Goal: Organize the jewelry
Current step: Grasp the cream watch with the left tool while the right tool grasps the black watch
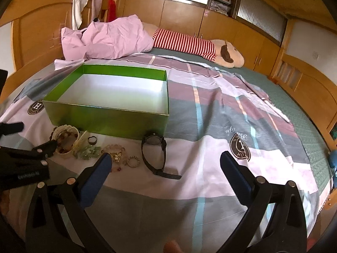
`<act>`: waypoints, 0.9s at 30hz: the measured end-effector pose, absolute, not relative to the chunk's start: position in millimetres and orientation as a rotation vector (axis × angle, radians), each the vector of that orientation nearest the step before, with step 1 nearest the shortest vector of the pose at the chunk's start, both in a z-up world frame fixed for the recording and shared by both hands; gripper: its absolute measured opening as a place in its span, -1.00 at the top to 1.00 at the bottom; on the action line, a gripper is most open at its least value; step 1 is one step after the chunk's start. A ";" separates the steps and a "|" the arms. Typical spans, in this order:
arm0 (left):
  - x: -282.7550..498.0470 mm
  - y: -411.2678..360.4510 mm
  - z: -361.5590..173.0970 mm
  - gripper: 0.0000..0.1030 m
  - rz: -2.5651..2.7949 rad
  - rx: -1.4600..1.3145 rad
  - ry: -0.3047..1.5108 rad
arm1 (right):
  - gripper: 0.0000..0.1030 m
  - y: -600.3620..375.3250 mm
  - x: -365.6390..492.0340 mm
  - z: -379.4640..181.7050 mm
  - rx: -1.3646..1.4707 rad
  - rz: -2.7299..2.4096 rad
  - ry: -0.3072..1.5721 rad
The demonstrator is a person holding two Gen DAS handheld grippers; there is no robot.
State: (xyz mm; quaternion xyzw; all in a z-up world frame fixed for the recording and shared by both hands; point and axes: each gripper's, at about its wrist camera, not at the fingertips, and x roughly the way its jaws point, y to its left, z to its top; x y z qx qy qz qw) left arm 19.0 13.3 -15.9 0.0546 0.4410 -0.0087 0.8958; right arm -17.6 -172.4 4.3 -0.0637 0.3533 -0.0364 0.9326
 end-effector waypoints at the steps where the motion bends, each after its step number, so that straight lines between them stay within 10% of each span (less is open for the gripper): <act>1: 20.2 15.2 -17.2 -0.32 -0.035 0.095 0.936 | -0.86 -173.3 -15.8 2.7 -0.123 -0.068 0.736; 9: 36.9 56.3 -20.6 0.59 -0.088 -0.165 1.093 | 0.19 -199.2 9.8 11.5 -0.054 -0.130 0.872; 13: 52.7 51.1 -8.9 0.59 -0.140 -0.140 1.078 | 0.20 -213.8 35.4 23.7 -0.001 -0.061 0.966; 18: 74.1 42.0 1.6 -0.03 -0.174 -0.127 1.070 | 0.20 -221.8 52.0 3.2 0.079 -0.039 1.023; 27: 97.2 35.3 -39.1 0.31 -0.180 -0.089 1.192 | 0.20 -202.0 74.3 -46.1 0.027 0.005 1.162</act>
